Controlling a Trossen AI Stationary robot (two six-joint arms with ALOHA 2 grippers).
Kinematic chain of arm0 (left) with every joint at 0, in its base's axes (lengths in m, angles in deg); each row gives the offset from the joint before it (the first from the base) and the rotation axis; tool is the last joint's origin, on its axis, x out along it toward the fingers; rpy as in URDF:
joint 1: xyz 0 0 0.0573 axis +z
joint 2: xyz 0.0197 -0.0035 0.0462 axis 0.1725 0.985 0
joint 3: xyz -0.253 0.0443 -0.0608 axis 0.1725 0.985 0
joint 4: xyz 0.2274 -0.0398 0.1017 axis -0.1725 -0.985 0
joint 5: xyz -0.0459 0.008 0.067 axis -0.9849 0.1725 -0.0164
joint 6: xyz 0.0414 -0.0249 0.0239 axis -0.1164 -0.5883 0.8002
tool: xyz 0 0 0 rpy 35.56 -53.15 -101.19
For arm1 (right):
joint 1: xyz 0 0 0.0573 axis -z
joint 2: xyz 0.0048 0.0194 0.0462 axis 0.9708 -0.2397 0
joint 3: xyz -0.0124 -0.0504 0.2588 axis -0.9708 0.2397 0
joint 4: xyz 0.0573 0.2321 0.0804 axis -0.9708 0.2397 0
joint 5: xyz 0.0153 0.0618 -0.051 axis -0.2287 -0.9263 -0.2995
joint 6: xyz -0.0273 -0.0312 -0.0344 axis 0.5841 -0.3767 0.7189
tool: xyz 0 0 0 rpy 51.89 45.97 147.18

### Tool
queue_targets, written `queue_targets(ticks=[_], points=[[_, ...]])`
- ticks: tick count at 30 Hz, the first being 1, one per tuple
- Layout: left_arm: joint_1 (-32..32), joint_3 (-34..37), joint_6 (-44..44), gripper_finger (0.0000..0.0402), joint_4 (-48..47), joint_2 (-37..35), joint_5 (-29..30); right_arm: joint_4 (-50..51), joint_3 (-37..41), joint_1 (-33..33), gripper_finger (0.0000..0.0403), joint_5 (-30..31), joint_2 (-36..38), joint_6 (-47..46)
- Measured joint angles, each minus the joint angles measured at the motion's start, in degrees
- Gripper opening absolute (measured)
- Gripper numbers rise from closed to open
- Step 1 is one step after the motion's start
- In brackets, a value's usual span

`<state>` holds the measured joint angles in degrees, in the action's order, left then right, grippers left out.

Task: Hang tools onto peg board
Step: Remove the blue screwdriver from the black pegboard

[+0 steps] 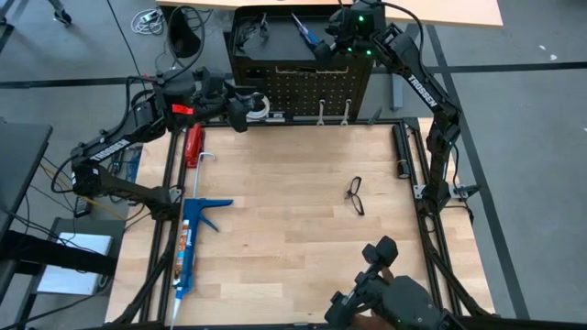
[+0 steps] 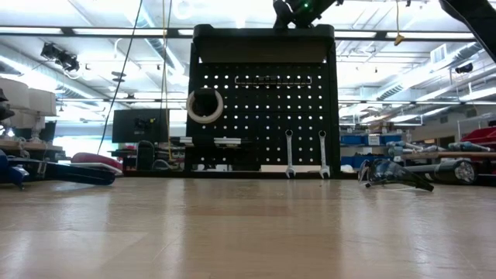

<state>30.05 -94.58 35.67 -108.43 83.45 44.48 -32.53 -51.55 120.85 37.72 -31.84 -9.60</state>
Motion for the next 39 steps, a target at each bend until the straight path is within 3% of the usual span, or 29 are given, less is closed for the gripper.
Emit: queue_targets(ticks=[10, 19, 25, 30, 35, 39], points=[[0.0, 0.0, -0.7, 0.0182, 0.9, 0.0, -0.6, -3.6, 0.0, -0.1, 0.0271, -5.5, 0.0, -5.1], [0.0, 0.0, -0.2, 0.0182, 0.6, 0.0, -0.4, -4.6, 0.0, -0.9, 0.0263, -5.1, 1.1, -10.3], [-0.6, 0.0, 1.0, 0.0182, 0.8, -0.1, 1.6, -7.6, 0.1, -3.8, 0.0261, -0.2, 1.6, -3.7], [-0.4, 0.0, 0.4, 0.0182, 0.8, 0.6, 3.3, -9.1, 0.0, -4.6, 0.0253, 2.2, 3.7, -6.5], [3.6, -1.1, 0.2, 0.0182, 0.3, 4.7, -2.2, -9.3, 0.1, -7.0, 0.0245, 8.2, 7.4, -0.1], [7.7, -6.9, 0.5, 0.0182, 0.2, 10.5, -8.5, -8.1, 0.0, -6.9, 0.0241, 12.6, 11.1, 1.4]])
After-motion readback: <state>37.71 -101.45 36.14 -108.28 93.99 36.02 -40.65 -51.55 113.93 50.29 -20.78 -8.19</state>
